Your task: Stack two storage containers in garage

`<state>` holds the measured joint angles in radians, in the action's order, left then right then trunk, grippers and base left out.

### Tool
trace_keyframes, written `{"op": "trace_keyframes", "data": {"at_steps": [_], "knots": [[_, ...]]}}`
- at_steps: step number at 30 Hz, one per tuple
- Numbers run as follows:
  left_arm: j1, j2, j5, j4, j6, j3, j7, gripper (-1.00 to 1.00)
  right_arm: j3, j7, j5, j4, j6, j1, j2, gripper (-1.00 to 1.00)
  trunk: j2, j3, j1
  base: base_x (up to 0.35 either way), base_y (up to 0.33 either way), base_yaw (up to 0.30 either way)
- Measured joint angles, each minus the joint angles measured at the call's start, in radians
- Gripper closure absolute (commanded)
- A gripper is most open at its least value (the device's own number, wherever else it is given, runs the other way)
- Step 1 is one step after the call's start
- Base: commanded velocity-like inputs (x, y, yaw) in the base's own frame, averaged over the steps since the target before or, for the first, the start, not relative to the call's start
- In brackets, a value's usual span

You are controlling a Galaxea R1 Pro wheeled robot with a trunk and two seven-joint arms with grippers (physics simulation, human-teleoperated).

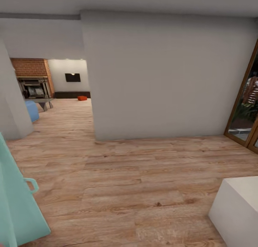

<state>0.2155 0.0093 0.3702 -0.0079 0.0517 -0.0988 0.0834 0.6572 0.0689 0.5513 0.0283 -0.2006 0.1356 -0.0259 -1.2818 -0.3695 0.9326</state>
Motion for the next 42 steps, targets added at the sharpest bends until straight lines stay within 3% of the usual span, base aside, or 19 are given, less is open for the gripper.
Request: {"op": "trace_keyframes", "data": {"at_steps": [20, 31, 42], "knots": [[0.0, 0.0, 0.0, 0.0, 0.001, 0.0, 0.0, -1.0, -0.001, 0.001, 0.001, 0.0, -0.004, 0.0, 0.002, -1.0, 0.0, -0.009, 0.0, 0.323, 0.0, 0.003], [0.0, 0.0, 0.0, 0.0, 0.001, 0.0, 0.0, -1.0, -0.003, 0.002, 0.002, 0.0, -0.004, 0.0, 0.001, -1.0, 0.0, -0.009, 0.0, 0.323, 0.0, 0.204], [0.0, 0.0, -0.001, 0.0, 0.0, 0.0, 0.0, -1.0, -0.002, 0.001, 0.002, 0.0, -0.004, 0.0, 0.001, -1.0, 0.0, -0.009, 0.0, 0.323, 0.0, 0.022]]}}
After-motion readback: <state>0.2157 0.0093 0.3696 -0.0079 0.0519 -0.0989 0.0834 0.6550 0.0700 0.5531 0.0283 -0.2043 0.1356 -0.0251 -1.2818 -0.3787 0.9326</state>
